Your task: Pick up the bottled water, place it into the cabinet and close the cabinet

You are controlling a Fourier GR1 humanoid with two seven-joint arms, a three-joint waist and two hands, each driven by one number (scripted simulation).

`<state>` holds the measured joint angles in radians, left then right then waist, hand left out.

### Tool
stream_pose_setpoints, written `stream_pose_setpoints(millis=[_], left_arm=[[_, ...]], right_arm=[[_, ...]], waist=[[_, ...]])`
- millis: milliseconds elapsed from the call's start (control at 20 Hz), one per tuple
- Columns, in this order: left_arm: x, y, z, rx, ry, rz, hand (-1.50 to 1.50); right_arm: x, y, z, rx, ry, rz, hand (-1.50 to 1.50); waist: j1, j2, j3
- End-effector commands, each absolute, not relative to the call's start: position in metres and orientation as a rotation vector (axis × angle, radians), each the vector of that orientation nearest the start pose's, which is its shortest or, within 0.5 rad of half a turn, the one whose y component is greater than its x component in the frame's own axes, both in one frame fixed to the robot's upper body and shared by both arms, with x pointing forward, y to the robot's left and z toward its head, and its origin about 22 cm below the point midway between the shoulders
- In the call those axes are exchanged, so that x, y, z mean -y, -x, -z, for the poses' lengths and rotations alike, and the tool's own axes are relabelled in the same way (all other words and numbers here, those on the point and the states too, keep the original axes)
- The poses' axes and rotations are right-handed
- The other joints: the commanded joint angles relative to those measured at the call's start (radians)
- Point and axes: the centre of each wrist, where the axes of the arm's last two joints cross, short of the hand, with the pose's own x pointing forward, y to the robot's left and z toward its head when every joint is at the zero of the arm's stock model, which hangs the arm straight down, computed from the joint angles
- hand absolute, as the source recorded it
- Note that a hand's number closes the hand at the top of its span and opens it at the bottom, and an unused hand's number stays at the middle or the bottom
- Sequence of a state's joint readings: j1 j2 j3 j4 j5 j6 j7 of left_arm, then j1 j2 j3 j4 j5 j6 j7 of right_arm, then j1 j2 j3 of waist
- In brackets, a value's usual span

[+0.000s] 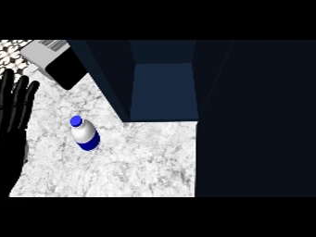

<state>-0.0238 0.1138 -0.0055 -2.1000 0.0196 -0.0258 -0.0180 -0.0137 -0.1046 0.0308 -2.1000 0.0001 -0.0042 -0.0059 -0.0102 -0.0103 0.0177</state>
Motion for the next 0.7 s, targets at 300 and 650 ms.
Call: stream_pose_setpoints(millis=[300,650], left_arm=[[-0.235,-0.231,-0.112,1.841,-0.103,-0.150,-1.50],[-0.237,-0.197,-0.170,1.807,-0.113,-0.195,-1.50]], right_arm=[[0.210,-0.177,-0.118,2.017,-0.249,-0.218,-1.50],[0.220,-0.132,-0.151,1.985,-0.278,-0.229,-1.50]], waist=[[0.015,0.011,-0.016],[0.008,0.007,-0.017]])
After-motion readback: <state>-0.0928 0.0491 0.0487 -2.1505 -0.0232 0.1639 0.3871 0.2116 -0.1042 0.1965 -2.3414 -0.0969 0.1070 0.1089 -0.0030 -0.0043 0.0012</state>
